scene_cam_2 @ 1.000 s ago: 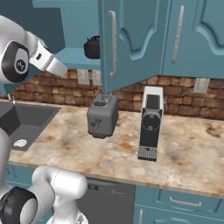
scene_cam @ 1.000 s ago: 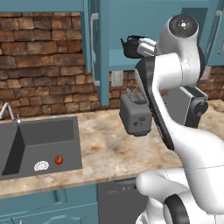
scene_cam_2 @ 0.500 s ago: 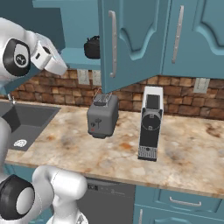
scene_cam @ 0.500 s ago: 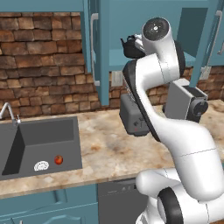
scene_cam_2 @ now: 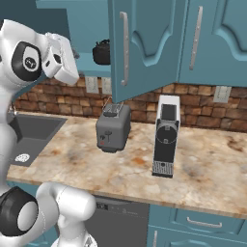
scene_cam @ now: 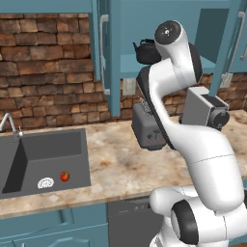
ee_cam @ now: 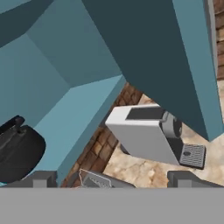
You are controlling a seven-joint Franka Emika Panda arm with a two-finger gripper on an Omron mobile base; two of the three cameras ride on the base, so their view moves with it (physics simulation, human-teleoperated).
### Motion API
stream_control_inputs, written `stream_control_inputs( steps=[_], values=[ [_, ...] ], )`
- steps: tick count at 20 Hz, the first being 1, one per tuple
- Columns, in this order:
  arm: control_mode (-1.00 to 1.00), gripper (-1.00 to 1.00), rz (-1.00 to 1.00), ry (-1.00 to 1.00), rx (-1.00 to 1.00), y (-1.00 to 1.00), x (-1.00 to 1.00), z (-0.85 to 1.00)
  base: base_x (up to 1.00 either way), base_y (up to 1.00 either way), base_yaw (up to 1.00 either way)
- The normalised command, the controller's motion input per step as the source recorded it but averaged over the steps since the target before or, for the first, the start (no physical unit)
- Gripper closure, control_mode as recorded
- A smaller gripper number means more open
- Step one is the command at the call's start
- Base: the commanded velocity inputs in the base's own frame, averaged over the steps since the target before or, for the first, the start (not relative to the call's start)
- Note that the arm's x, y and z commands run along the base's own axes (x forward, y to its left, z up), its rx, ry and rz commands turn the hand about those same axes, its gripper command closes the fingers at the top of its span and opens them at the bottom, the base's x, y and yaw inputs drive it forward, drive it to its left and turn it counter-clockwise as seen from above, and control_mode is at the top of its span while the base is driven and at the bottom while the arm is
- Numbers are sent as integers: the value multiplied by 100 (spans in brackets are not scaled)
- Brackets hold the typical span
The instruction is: Open the cabinet, pick the kettle from the cabinet, and place it in the sink.
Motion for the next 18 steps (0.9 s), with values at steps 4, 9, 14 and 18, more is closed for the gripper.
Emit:
stream_control_inputs(
  steps=[4, 9, 14, 18],
  values=[
    [-100, -100, -14, -7, 11, -24, 11, 0, 0, 0, 0],
    [-100, -100, -15, -11, 8, -20, 11, -1, 0, 0, 0],
    [-100, -100, -16, -10, 7, -29, 12, 0, 0, 0, 0],
    [-100, -100, -16, -10, 8, -22, 15, -3, 0, 0, 0]
  ],
)
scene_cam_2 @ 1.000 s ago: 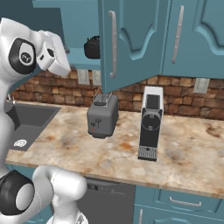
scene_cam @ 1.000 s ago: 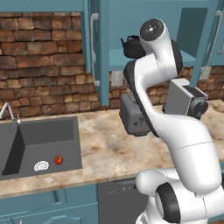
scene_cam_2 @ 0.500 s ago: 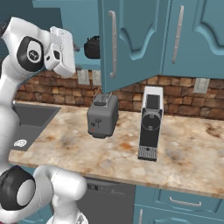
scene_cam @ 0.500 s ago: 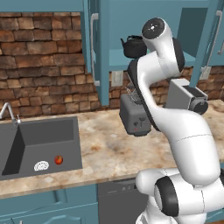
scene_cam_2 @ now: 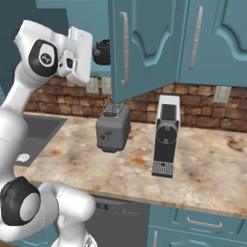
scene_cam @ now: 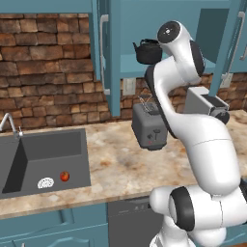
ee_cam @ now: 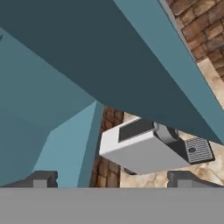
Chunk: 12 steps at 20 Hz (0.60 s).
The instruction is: Open the cabinet, pick the kettle from the cabinet, and place it in the sink.
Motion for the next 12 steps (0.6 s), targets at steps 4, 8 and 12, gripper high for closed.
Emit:
stream_control_inputs(
  steps=[4, 8, 12],
  values=[
    [-100, -100, -17, -4, 9, -25, 10, -3, 0, 0, 0],
    [-100, -100, -18, -3, 9, -27, 6, -4, 0, 0, 0],
    [-100, -100, -18, -4, 9, -21, 1, -8, 0, 0, 0]
  ],
)
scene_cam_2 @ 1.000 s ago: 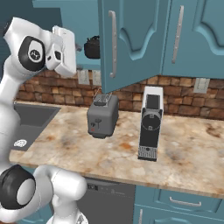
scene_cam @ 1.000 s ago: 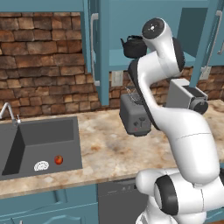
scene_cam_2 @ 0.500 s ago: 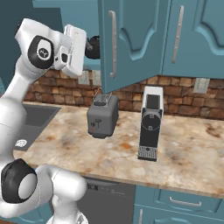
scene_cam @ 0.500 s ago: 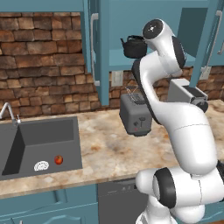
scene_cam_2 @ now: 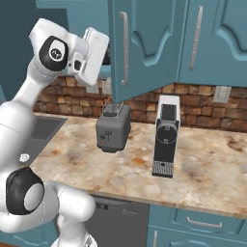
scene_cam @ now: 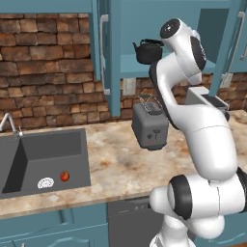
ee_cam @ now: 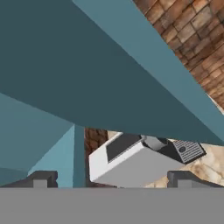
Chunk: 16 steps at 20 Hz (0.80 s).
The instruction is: Open the cabinet, pick the kettle from the cabinet, and place it in the sink.
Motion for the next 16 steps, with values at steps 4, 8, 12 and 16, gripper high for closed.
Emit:
stream_control_inputs(
  steps=[4, 8, 12, 16],
  values=[
    [-100, -100, -18, -3, 9, -20, 1, -8, 0, 0, 0],
    [-100, -100, -18, 0, 10, -24, 2, -9, 0, 0, 0],
    [-100, -100, -19, -4, 7, -20, 0, -13, 0, 0, 0],
    [-100, -100, -19, -4, 8, -22, 0, -14, 0, 0, 0]
  ],
)
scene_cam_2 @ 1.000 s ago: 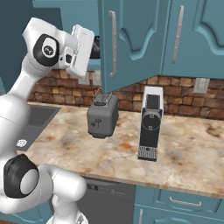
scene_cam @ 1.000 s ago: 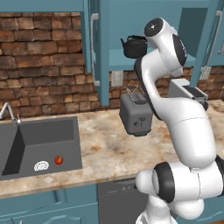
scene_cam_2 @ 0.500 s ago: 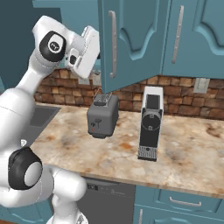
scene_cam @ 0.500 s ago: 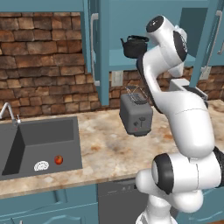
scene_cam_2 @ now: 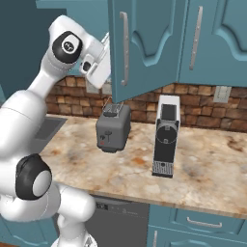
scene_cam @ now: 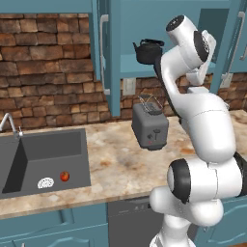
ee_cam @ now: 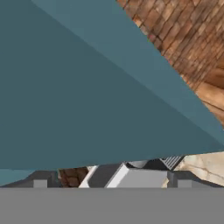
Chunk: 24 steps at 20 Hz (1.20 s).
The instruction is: Open the cabinet, pick the kettle from the cabinet, and place it in the sink.
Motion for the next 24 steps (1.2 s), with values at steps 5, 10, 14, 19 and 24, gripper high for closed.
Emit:
stream_control_inputs(
  steps=[5, 10, 14, 19, 24],
  values=[
    [-100, -100, -19, -9, 8, -19, -1, -15, 0, 0, 0],
    [-100, -100, -19, -13, 8, -16, -10, -16, 0, 0, 0],
    [-100, -100, -19, -11, 7, -22, -13, -15, 0, 0, 0],
    [-100, -100, -18, -8, 7, -22, -12, -20, 0, 0, 0],
    [-100, -100, -11, -1, 3, -17, -3, -34, 0, 0, 0]
  ],
)
